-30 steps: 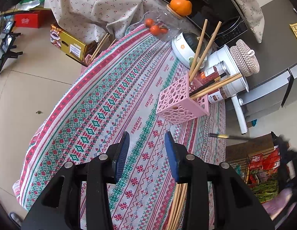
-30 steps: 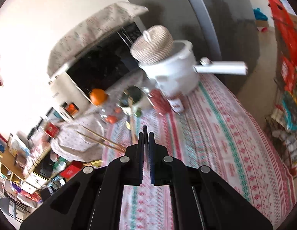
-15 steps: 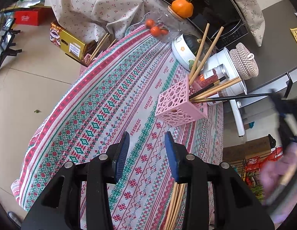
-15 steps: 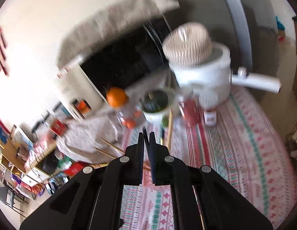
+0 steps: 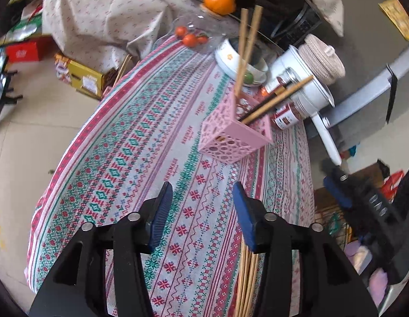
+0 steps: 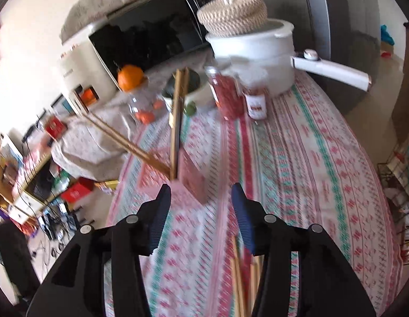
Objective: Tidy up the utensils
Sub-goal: 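Move both tools back to the pile and close the left tool on a bamboo chopstick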
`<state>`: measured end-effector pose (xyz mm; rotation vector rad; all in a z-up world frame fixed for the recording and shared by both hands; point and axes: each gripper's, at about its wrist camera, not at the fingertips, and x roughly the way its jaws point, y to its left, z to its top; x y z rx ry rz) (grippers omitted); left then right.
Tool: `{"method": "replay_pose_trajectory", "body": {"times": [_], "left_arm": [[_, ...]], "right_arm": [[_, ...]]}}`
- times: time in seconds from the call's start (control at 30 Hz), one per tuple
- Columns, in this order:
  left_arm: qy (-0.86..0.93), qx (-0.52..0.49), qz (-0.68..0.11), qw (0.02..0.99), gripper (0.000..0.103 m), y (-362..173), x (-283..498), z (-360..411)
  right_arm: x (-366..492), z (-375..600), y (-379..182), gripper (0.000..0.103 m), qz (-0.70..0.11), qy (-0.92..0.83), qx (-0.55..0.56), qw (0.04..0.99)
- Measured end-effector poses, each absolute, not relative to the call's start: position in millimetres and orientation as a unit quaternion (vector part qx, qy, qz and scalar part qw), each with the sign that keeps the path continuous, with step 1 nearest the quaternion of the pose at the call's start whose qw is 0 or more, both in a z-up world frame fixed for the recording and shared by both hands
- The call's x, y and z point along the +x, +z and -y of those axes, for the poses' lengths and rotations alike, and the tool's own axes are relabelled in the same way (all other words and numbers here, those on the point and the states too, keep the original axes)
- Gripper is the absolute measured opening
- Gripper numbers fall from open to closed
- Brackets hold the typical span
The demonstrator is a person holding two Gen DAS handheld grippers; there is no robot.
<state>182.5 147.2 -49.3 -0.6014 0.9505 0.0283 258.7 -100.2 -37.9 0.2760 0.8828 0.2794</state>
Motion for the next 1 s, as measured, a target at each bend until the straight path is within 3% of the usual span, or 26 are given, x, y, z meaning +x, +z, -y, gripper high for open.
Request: {"method": "replay_pose_trajectory", "body": {"times": [0.03, 0.17, 0.33, 0.47, 1.0], "left_arm": [[0.010, -0.275, -0.448, 0.851, 0.052, -48, 182, -141], [0.002, -0.240, -0.439, 0.866, 0.062, -44, 182, -119], [0.003, -0.224, -0.443, 0.868, 0.086, -51, 183, -102], [0.013, -0.214, -0.465, 0.859, 0.094, -63, 189, -91], [0.063, -0.104, -0.588, 0.800, 0.095, -133, 220, -35]], "right_arm": [[256, 102, -42, 0.049, -0.428, 0.131, 0.125, 0.886], [243, 114, -57, 0.072, -0.431, 0.114, 0.111, 0.888], [229, 151, -73, 0.093, -0.443, 0.077, 0.141, 0.882], [220, 190, -92, 0.094, -0.477, 0.036, 0.163, 0.863], [207, 231, -129, 0.094, -0.572, 0.082, 0.190, 0.794]]}}
